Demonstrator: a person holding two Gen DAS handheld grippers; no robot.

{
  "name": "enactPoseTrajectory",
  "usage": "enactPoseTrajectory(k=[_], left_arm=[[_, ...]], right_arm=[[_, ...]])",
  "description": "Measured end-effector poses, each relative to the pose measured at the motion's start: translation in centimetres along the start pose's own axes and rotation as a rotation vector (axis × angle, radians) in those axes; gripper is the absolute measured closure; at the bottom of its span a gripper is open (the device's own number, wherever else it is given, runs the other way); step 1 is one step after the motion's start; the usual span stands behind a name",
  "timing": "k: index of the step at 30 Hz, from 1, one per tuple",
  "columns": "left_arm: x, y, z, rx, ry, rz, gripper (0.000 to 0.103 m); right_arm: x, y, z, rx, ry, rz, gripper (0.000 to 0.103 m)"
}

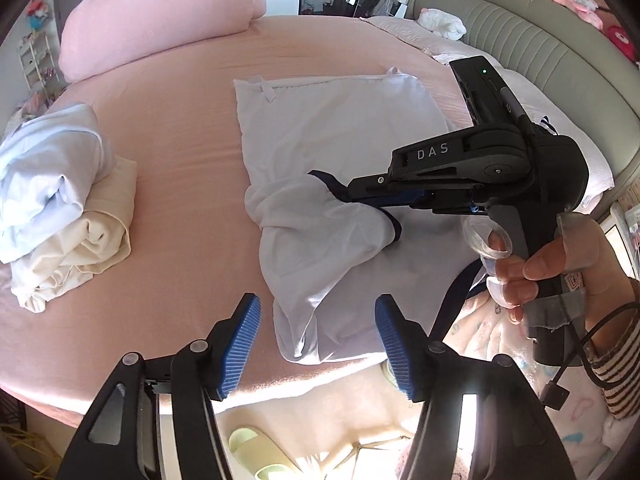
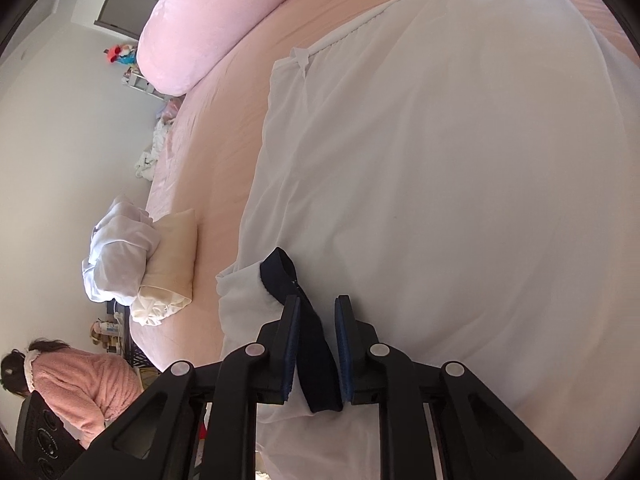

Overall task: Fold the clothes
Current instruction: 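Lower the cuff onto the shirt body and open the right gripper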

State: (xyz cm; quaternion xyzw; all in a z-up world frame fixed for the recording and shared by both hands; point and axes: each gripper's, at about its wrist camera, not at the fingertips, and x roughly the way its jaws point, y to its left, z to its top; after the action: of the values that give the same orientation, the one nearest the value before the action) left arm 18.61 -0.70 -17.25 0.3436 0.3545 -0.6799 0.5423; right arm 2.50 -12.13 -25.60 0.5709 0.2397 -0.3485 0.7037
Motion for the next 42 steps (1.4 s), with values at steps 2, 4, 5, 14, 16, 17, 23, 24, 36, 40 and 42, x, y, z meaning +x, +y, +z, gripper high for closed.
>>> enactPoseTrajectory(k=[2, 4, 5, 14, 16, 17, 23, 24, 36, 40, 42], left_arm=[[0.5, 0.0, 0.8, -0.007, 0.006, -0.017, 0.046], [1.1, -0.4, 1.5, -0.011, -0.003, -0.033, 0.046], [1.4, -0.5, 1.8, -0.012, -0.006, -0.04, 0.046], [2.4, 1.4, 3.3, -0.12, 0.0, -0.023, 0.046], [2.8, 1.6, 3.4, -0.123, 0.01, 0.004, 0.046], [3.0, 1.7, 3.3, -0.129, 0.011, 0.001, 0.046], [4.5, 1.9, 1.3, -0.205, 0.107, 0.012, 0.047], [4.7, 1.8, 0.9, -0.212, 0.124, 0.016, 0.047], [3.6, 0.8, 0.2, -0.259, 0.132, -0.094, 0.046], [1.4, 0.2, 1.0, -0.186, 0.076, -0.086, 0.046], [0.6, 0.0, 1.3, -0.154, 0.059, -0.075, 0.041]], right_arm=[[-0.3, -0.4, 0.2, 0.007, -0.007, -0.006, 0.087], [-0.5, -0.6, 0.2, 0.017, -0.013, 0.0, 0.087], [-0.6, -0.7, 0.2, 0.022, -0.013, 0.007, 0.087], [-1.8, -1.2, 0.6, 0.049, -0.025, 0.074, 0.078], [-1.9, -1.4, 0.5, 0.063, -0.018, 0.073, 0.065], [-2.0, -1.4, 0.4, 0.067, -0.02, 0.076, 0.062], [-2.7, 0.1, -0.2, -0.029, -0.052, 0.137, 0.062], [-2.5, 0.4, -0.4, -0.047, -0.041, 0.137, 0.062], [-2.9, 1.4, -1.3, -0.089, 0.007, 0.129, 0.053], [-5.1, 1.6, -2.0, -0.129, -0.054, 0.039, 0.041], [-6.1, 1.6, -2.4, -0.125, -0.071, 0.023, 0.04]])
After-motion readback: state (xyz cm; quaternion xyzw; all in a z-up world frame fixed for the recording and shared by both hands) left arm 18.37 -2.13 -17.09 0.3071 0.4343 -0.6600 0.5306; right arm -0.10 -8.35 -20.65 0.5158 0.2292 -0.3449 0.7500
